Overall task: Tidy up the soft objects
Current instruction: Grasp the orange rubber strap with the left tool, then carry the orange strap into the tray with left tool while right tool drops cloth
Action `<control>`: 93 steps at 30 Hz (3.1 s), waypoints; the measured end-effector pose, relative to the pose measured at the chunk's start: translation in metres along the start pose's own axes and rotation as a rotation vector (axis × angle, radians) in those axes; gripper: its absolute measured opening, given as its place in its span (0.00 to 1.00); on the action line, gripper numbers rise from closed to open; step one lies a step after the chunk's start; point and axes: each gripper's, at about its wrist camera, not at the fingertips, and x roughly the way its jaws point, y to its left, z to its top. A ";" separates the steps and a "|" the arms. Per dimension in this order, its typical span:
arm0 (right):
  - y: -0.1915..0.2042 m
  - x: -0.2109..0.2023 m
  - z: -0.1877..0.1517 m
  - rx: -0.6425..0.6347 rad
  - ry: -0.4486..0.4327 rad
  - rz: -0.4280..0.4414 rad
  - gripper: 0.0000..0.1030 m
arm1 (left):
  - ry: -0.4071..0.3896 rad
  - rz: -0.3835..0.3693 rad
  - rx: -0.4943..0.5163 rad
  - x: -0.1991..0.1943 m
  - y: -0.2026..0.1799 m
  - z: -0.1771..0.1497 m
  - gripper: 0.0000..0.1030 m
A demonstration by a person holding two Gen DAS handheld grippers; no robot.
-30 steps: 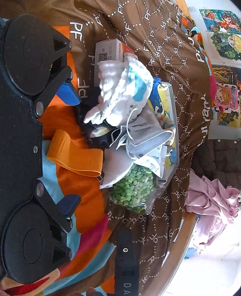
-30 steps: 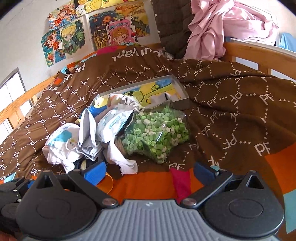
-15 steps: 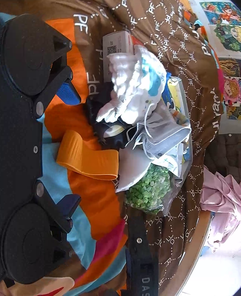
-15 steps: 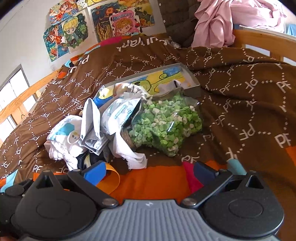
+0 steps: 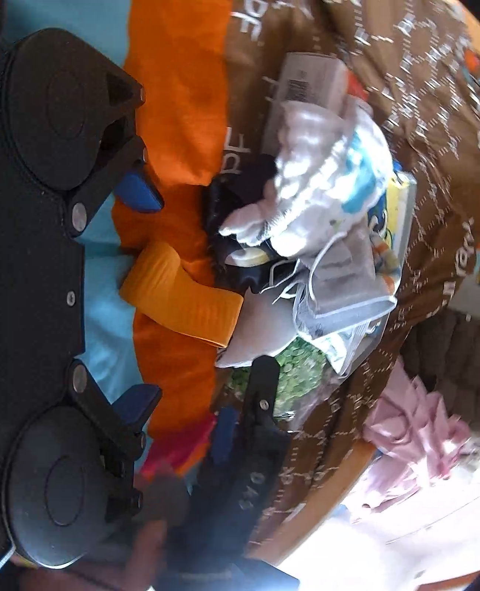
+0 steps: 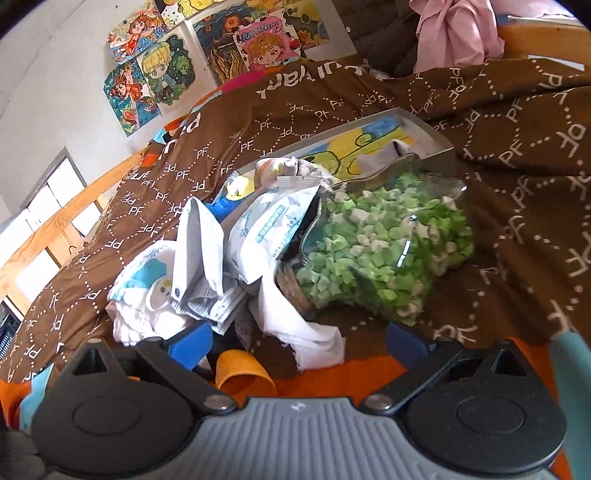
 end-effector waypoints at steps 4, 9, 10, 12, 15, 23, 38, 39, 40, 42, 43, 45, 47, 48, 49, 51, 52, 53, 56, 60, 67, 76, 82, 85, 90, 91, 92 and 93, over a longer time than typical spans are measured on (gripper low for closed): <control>0.005 0.008 0.000 -0.034 -0.017 0.003 0.89 | -0.004 -0.009 -0.095 0.000 0.005 0.000 0.81; 0.013 0.016 -0.001 -0.069 -0.004 0.022 0.75 | -0.032 -0.031 -0.249 -0.002 0.012 -0.005 0.69; 0.014 0.017 -0.001 -0.074 -0.002 0.024 0.71 | -0.041 -0.045 -0.274 -0.003 0.013 -0.005 0.69; 0.016 0.019 -0.002 -0.082 0.001 0.025 0.64 | -0.053 -0.064 -0.312 -0.003 0.015 -0.005 0.69; 0.016 0.023 -0.003 -0.083 0.002 0.024 0.57 | -0.051 -0.068 -0.353 -0.002 0.017 -0.005 0.69; 0.018 0.027 -0.004 -0.099 0.015 0.009 0.42 | -0.030 -0.014 -0.432 0.009 0.018 -0.007 0.43; 0.020 0.027 -0.005 -0.125 0.013 -0.011 0.07 | -0.027 0.025 -0.450 0.012 0.023 -0.007 0.21; 0.020 0.026 -0.004 -0.125 0.012 -0.010 0.06 | -0.029 0.027 -0.448 0.011 0.022 -0.007 0.20; 0.020 0.024 -0.003 -0.126 0.009 -0.010 0.06 | -0.029 0.033 -0.442 0.009 0.021 -0.007 0.18; 0.022 0.018 -0.002 -0.132 0.001 -0.011 0.05 | -0.034 0.044 -0.422 0.006 0.019 -0.006 0.15; 0.023 0.015 -0.001 -0.138 -0.006 -0.012 0.05 | -0.042 0.054 -0.403 0.003 0.016 -0.006 0.14; 0.026 0.008 0.000 -0.149 -0.018 -0.017 0.05 | -0.057 0.065 -0.369 -0.003 0.013 -0.004 0.13; 0.028 0.001 0.002 -0.154 -0.027 -0.018 0.05 | -0.073 0.069 -0.340 -0.009 0.008 -0.002 0.12; 0.028 -0.003 0.002 -0.156 -0.031 -0.020 0.05 | -0.079 0.068 -0.330 -0.013 0.007 -0.001 0.12; 0.029 -0.007 0.002 -0.158 -0.035 -0.024 0.05 | -0.086 0.067 -0.317 -0.016 0.004 0.000 0.12; 0.030 -0.015 0.002 -0.162 -0.045 -0.031 0.05 | -0.102 0.070 -0.291 -0.022 0.000 0.001 0.11; 0.031 -0.020 0.002 -0.164 -0.052 -0.034 0.05 | -0.112 0.071 -0.275 -0.026 -0.003 0.002 0.11; 0.032 -0.024 0.002 -0.167 -0.060 -0.037 0.05 | -0.119 0.073 -0.260 -0.029 -0.007 0.003 0.11; 0.035 -0.037 0.002 -0.184 -0.091 -0.045 0.05 | -0.140 0.072 -0.223 -0.037 -0.015 0.005 0.11; 0.039 -0.051 0.004 -0.202 -0.132 -0.056 0.05 | -0.167 0.060 -0.187 -0.046 -0.025 0.008 0.10; 0.038 -0.068 0.010 -0.207 -0.214 -0.070 0.05 | -0.237 0.059 -0.109 -0.063 -0.042 0.014 0.10; 0.033 -0.081 0.016 -0.184 -0.320 -0.077 0.05 | -0.295 0.025 -0.070 -0.075 -0.054 0.032 0.10; 0.030 -0.085 0.022 -0.170 -0.369 -0.074 0.05 | -0.332 0.014 -0.020 -0.076 -0.061 0.050 0.10; 0.029 -0.085 0.026 -0.181 -0.406 -0.069 0.05 | -0.351 0.010 0.001 -0.074 -0.063 0.063 0.10; 0.025 -0.075 0.035 -0.188 -0.426 -0.083 0.05 | -0.379 -0.003 0.009 -0.063 -0.065 0.089 0.10; 0.024 -0.073 0.037 -0.195 -0.433 -0.088 0.05 | -0.383 -0.007 0.009 -0.059 -0.065 0.095 0.10; 0.023 -0.071 0.039 -0.204 -0.441 -0.090 0.05 | -0.387 -0.010 0.013 -0.055 -0.065 0.102 0.10; 0.022 -0.069 0.041 -0.214 -0.447 -0.093 0.05 | -0.392 -0.014 0.022 -0.051 -0.065 0.108 0.10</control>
